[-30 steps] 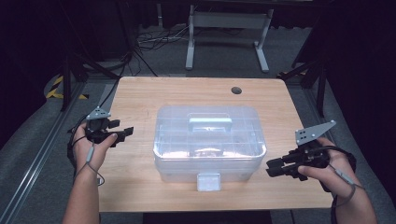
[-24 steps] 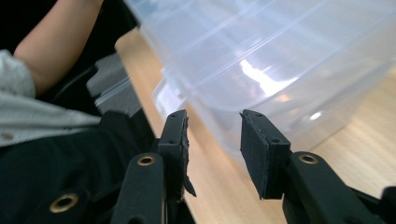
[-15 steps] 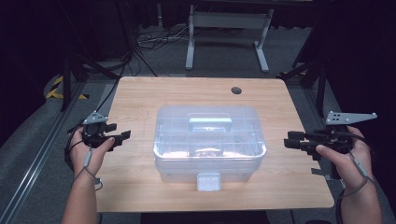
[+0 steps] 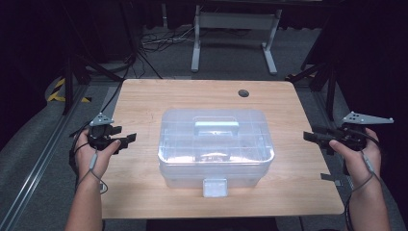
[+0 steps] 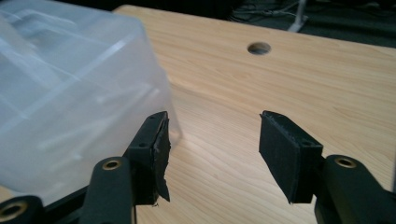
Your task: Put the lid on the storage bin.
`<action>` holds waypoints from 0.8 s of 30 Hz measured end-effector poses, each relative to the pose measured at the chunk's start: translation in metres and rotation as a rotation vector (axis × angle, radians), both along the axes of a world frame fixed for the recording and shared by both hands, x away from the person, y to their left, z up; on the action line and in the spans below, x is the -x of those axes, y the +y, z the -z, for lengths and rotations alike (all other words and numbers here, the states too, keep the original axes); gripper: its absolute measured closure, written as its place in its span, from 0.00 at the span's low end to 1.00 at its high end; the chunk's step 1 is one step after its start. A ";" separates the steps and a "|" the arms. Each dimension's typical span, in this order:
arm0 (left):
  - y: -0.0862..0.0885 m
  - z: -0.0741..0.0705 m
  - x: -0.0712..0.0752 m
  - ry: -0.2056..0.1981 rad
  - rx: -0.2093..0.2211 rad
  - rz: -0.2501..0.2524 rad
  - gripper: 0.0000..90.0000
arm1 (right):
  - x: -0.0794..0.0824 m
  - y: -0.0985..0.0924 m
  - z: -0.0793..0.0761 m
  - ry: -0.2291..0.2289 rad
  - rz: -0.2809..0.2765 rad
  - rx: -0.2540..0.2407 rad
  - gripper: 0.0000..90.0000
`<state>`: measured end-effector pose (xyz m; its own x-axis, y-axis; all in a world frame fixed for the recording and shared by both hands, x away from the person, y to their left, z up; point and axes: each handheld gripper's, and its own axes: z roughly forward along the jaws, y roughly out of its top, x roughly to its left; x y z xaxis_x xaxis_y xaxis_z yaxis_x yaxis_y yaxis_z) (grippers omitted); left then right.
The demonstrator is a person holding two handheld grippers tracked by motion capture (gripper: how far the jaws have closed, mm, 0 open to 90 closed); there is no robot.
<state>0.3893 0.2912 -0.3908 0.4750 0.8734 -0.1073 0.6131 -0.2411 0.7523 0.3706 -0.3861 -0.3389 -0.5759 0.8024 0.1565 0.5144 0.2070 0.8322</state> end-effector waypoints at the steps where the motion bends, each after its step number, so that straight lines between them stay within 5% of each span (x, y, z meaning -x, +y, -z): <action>1: 0.000 0.000 0.000 0.003 0.002 -0.003 0.36 | -0.002 -0.001 0.003 0.004 0.007 0.020 0.47; 11: -0.001 0.004 -0.003 0.015 -0.006 -0.001 0.35 | -0.025 -0.006 0.039 0.030 0.052 0.089 0.32; 16: 0.001 0.006 -0.003 0.022 -0.005 -0.004 0.35 | -0.036 -0.006 0.059 0.055 0.088 0.095 0.22; 24: 0.001 0.011 -0.005 0.037 -0.017 -0.008 0.35 | -0.048 -0.006 0.087 0.109 0.074 0.086 0.21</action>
